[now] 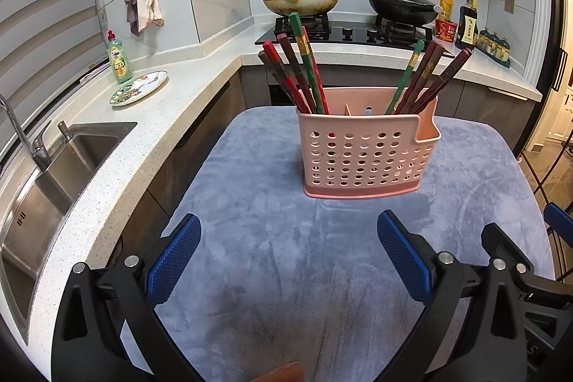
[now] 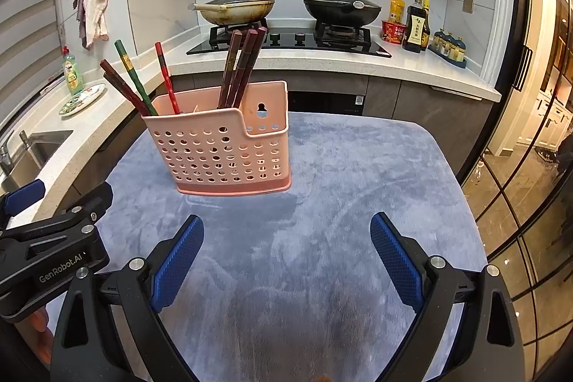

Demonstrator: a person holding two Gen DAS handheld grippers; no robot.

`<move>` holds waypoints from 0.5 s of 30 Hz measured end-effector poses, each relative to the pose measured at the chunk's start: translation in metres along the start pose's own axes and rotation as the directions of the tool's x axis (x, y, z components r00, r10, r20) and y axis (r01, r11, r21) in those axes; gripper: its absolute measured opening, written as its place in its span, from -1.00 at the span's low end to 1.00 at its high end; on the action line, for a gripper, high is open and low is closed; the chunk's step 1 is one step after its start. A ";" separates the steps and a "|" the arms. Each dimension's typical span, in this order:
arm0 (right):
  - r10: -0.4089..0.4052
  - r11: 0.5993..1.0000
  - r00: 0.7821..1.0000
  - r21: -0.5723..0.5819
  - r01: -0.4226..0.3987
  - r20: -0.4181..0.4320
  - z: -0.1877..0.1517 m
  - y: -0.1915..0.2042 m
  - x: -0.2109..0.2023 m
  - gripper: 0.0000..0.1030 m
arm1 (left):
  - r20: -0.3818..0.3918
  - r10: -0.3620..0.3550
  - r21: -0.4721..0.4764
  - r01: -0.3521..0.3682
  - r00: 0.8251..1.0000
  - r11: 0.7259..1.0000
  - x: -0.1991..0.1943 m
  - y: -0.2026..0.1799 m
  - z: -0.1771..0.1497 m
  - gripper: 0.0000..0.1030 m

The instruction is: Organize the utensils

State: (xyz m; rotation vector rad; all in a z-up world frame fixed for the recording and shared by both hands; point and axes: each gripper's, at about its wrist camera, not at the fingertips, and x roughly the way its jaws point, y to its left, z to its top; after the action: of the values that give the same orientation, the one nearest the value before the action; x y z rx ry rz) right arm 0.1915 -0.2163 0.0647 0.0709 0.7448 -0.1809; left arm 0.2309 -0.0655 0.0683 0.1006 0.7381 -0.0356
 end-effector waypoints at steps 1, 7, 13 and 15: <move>0.000 1.000 1.000 0.001 0.000 0.000 0.000 0.000 0.000 0.75 | 0.000 0.001 0.000 -0.001 1.000 1.000 0.000 0.000 0.000 0.84; 0.001 1.000 1.000 -0.001 -0.001 0.000 0.000 0.000 0.000 0.75 | -0.015 0.000 -0.004 -0.001 1.000 1.000 0.003 0.000 0.001 0.84; -0.001 1.000 1.000 0.000 0.001 -0.001 0.000 0.000 0.001 0.75 | -0.015 0.016 -0.018 -0.017 1.000 1.000 0.003 0.002 0.000 0.83; -0.003 1.000 1.000 0.001 0.003 -0.002 0.001 -0.001 0.001 0.75 | -0.015 0.015 -0.016 -0.015 1.000 1.000 0.002 0.002 -0.001 0.83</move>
State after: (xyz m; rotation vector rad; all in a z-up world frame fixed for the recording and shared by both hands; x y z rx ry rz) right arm 0.1927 -0.2174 0.0643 0.0707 0.7466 -0.1835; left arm 0.2323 -0.0638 0.0664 0.0911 0.7522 -0.0144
